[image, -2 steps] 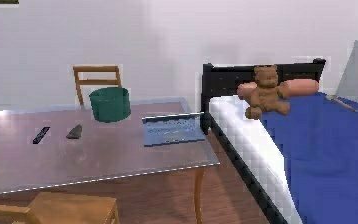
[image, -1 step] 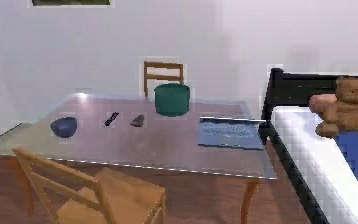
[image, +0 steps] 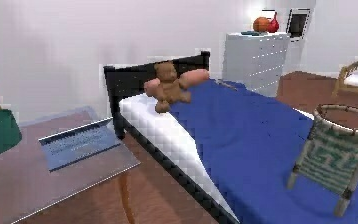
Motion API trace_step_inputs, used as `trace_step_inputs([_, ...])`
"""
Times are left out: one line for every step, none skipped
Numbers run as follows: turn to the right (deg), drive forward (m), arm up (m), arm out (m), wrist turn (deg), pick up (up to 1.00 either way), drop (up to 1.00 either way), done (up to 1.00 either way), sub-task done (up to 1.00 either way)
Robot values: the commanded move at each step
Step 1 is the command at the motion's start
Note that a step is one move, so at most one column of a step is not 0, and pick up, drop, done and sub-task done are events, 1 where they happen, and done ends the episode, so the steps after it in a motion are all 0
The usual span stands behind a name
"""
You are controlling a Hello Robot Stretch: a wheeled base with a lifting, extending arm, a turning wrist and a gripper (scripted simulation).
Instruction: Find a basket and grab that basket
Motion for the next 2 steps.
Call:
trace_step_inputs([45.0, 0.0, 0.0, 0.0, 0.0, 0.0, 0.0, 0.0, 0.0])
trace_step_inputs([42.0, 0.0, 0.0, 0.0, 0.0, 0.0, 0.0, 0.0, 0.0])
